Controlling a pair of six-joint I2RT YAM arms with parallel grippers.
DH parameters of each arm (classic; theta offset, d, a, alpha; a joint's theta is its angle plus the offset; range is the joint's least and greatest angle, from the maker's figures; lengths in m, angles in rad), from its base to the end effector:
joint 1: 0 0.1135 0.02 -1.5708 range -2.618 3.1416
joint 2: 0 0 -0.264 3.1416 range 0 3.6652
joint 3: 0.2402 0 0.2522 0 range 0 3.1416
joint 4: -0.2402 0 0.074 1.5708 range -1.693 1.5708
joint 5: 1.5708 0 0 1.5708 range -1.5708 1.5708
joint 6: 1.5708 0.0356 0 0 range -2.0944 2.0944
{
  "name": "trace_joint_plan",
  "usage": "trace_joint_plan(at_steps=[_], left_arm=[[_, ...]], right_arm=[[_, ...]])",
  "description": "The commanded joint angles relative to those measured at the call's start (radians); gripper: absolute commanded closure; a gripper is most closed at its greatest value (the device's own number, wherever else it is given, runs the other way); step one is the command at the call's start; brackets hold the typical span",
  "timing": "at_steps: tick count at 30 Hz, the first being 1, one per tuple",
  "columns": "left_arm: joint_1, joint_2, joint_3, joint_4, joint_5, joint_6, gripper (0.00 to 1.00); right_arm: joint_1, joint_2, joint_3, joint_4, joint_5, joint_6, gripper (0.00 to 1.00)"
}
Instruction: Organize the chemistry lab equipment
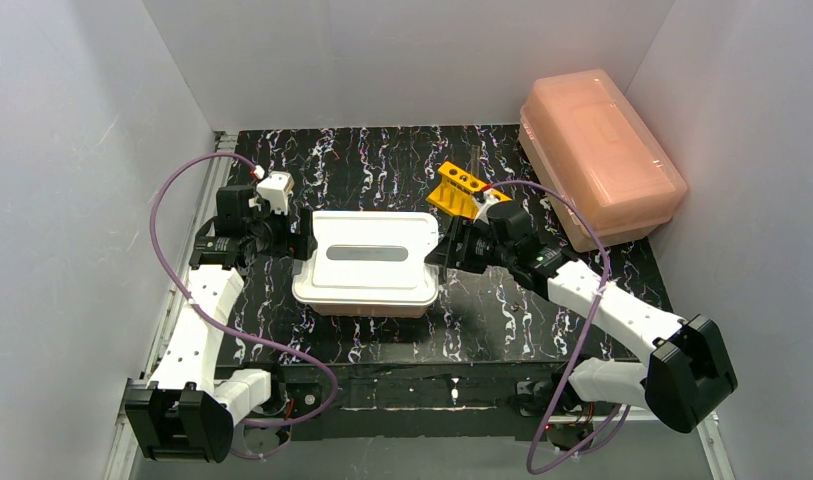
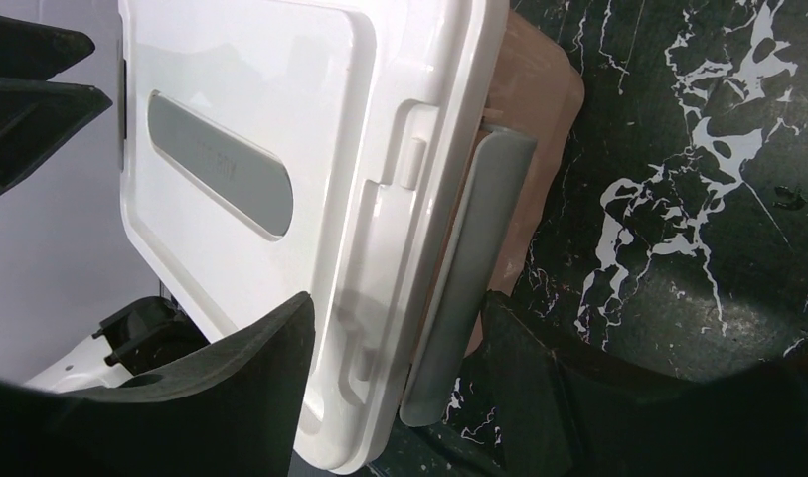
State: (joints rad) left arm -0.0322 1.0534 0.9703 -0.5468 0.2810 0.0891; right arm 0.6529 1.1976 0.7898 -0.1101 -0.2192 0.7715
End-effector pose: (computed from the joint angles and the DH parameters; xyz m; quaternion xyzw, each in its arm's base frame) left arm 0.2255 -0.0171 0.3187 0.1169 0.8771 -0.1120 0.4522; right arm 0.2073 0.1683 0.2634 -0.0039 0.8612 0.3980 0.3162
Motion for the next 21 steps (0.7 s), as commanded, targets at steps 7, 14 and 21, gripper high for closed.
trace_joint_plan(at_steps=[7, 14, 21], left_arm=[[-0.002, -0.026, -0.012, -0.001, 0.003, 0.012, 0.02], [-0.002, -0.035, -0.016, -0.001, 0.016, 0.011, 0.02], [-0.002, -0.046, -0.03, -0.001, 0.037, 0.013, 0.08]], right_arm=[[0.021, 0.038, 0.124, -0.039, -0.019, -0.041, 0.33], [0.051, 0.089, 0.179, -0.123, 0.011, -0.069, 0.35], [0.099, 0.142, 0.263, -0.21, 0.087, -0.109, 0.34]])
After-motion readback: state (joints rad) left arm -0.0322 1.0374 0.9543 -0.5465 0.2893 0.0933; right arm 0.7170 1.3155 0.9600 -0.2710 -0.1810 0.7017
